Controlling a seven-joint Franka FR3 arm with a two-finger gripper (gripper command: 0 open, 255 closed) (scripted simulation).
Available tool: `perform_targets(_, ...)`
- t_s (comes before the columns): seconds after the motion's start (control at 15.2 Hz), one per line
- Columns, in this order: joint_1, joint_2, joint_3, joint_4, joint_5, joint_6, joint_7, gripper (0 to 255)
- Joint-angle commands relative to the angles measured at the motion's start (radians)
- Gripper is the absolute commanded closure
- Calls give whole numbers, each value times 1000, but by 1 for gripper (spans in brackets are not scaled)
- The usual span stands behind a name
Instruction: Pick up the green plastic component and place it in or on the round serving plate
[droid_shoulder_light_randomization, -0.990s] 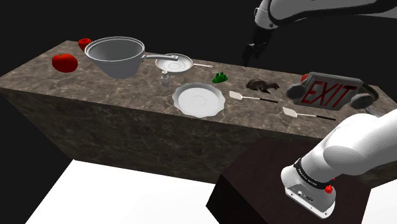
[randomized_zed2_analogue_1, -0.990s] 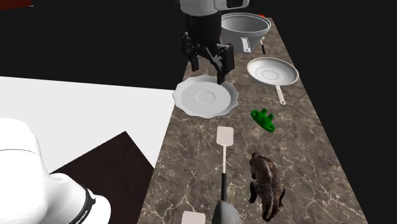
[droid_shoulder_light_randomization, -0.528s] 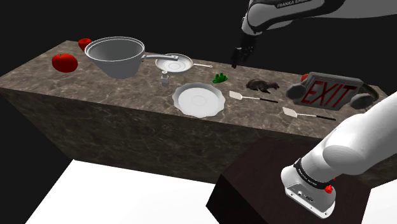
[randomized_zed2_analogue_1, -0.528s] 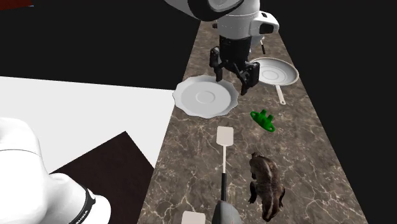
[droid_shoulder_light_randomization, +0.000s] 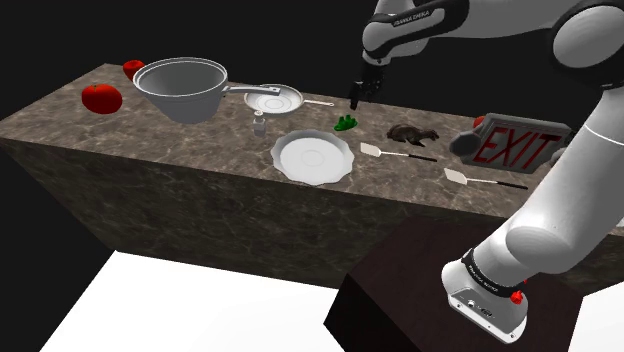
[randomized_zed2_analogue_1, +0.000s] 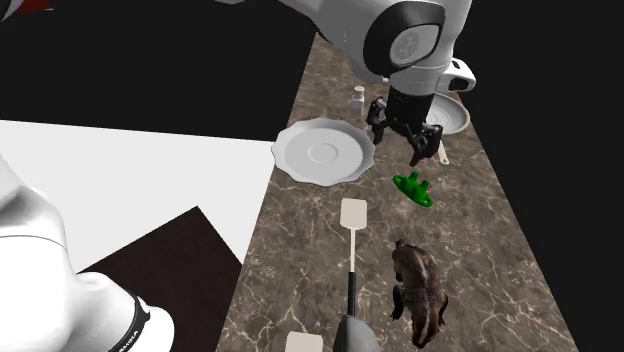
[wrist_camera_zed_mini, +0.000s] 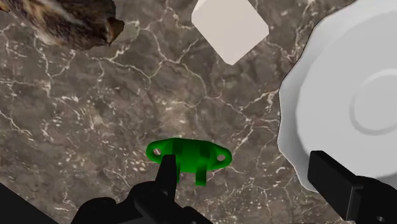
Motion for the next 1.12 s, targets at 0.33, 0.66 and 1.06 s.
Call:
perform_targets(0.33, -55, 293, 4, 290, 78, -25, -61, 0)
perform_targets(0.66, -70, 382, 12, 357, 95, -9, -71, 0)
perform_targets(1.06, -69, 412, 16, 343, 101, 36, -75, 0)
